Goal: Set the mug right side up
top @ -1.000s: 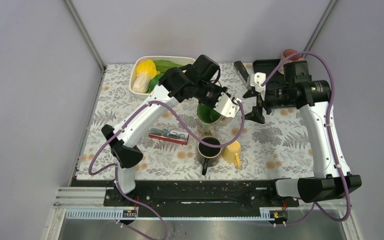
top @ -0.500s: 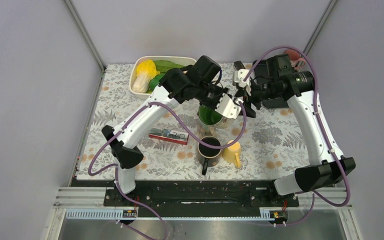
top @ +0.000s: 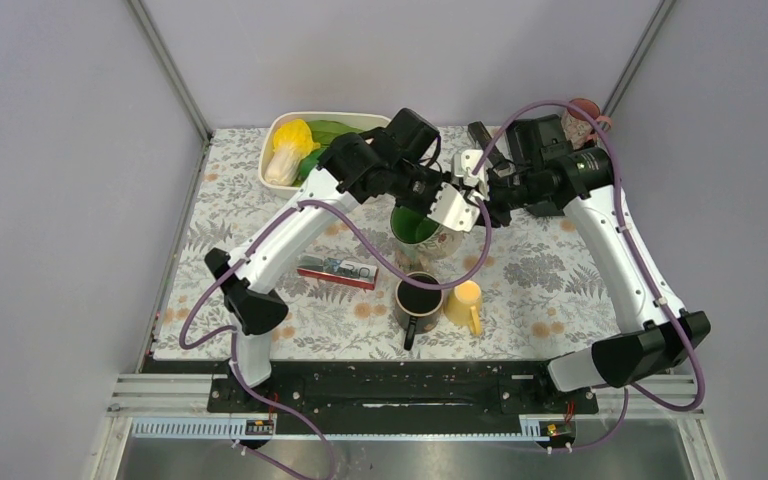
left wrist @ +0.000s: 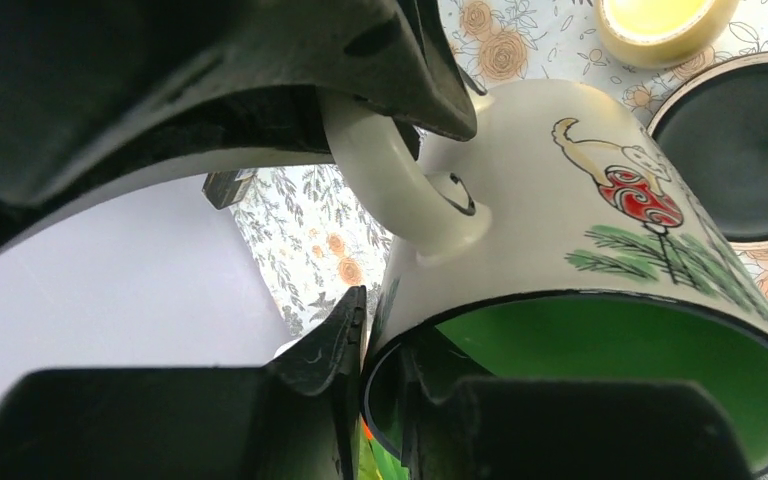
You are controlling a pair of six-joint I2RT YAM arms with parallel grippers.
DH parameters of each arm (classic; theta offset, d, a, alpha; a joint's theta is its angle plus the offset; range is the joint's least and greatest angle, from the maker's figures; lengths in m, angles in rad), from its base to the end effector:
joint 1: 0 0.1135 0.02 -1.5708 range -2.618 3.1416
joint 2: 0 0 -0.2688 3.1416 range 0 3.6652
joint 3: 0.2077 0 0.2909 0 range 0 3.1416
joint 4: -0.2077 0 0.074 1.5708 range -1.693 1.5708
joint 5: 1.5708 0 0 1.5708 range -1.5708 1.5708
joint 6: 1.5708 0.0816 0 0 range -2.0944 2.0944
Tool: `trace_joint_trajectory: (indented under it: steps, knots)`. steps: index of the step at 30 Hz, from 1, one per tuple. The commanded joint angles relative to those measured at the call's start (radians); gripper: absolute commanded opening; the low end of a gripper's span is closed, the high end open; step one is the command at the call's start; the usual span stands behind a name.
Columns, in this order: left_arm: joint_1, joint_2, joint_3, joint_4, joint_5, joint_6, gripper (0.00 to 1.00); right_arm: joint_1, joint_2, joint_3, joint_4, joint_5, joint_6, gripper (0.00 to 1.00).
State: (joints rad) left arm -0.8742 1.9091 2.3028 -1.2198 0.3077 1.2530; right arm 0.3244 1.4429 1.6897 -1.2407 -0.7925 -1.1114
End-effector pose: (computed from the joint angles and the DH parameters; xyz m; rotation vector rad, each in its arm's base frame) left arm 0.2710 -0.3625 0.4201 2.1238 1.0173 -0.1852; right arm 0.2835 0.1567 0.3978 -1.6933 1.5135 0.6145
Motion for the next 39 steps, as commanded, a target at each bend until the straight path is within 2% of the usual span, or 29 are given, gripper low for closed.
trace_joint_trajectory:
  steps: [1, 3, 7, 17, 26, 29, 32, 39]
  knots:
    - [-0.021, -0.027, 0.05, 0.203, 0.0, -0.051, 0.0, -0.001, -0.044, -0.068, 0.111, 0.059, 0.101, 0.0]
    - [-0.017, -0.029, 0.039, 0.222, -0.016, -0.048, 0.02, 0.0, -0.081, -0.115, 0.188, 0.092, 0.143, 0.0]
    - [-0.005, -0.031, 0.018, 0.247, -0.032, -0.042, 0.28, -0.001, -0.139, -0.174, 0.294, 0.141, 0.235, 0.0]
    - [0.012, -0.051, -0.029, 0.24, -0.068, -0.006, 0.42, -0.005, -0.188, -0.268, 0.356, 0.194, 0.266, 0.0]
    - [0.052, -0.068, -0.017, 0.239, -0.096, -0.016, 0.77, -0.062, -0.182, -0.267, 0.385, 0.238, 0.314, 0.0]
    - [0.066, -0.077, -0.026, 0.235, -0.103, -0.021, 0.86, -0.091, -0.185, -0.274, 0.411, 0.237, 0.339, 0.0]
    - [0.077, -0.086, -0.048, 0.234, -0.116, -0.021, 0.91, -0.11, -0.185, -0.274, 0.421, 0.24, 0.353, 0.0]
    - [0.107, -0.095, -0.054, 0.238, -0.145, -0.065, 0.93, -0.173, -0.191, -0.28, 0.491, 0.266, 0.407, 0.0]
